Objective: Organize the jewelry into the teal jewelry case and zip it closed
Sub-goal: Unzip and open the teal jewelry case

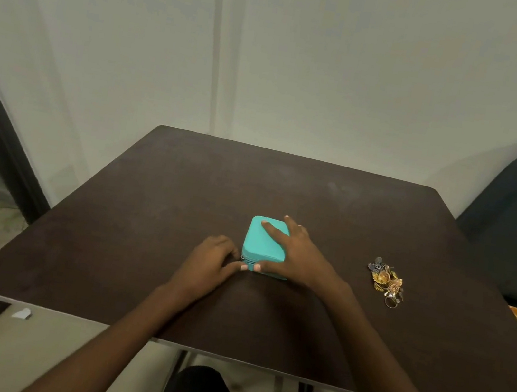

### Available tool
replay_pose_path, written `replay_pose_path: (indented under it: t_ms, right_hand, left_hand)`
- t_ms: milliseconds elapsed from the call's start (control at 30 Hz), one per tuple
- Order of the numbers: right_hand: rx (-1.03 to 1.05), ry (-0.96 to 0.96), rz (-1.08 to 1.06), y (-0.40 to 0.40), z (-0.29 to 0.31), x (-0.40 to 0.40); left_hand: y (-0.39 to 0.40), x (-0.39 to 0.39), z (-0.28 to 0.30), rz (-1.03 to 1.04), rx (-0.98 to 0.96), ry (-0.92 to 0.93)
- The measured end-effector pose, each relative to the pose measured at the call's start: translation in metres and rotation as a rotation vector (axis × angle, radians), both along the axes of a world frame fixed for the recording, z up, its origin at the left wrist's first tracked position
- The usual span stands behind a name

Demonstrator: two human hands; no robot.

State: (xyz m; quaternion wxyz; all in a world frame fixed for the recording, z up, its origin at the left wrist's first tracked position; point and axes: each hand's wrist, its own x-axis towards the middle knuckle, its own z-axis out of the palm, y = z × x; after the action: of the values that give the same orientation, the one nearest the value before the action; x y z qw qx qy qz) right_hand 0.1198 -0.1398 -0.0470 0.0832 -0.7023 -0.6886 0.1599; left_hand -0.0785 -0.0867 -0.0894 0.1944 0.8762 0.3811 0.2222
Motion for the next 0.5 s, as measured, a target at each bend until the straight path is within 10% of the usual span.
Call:
replay_pose_path:
  t_ms: [500]
  right_hand:
    - [0.056,0.029,0.028,-0.003,-0.002,0.003]
  left_hand:
    - [0.050,0.030,0.023,0.057,0.065,0.172]
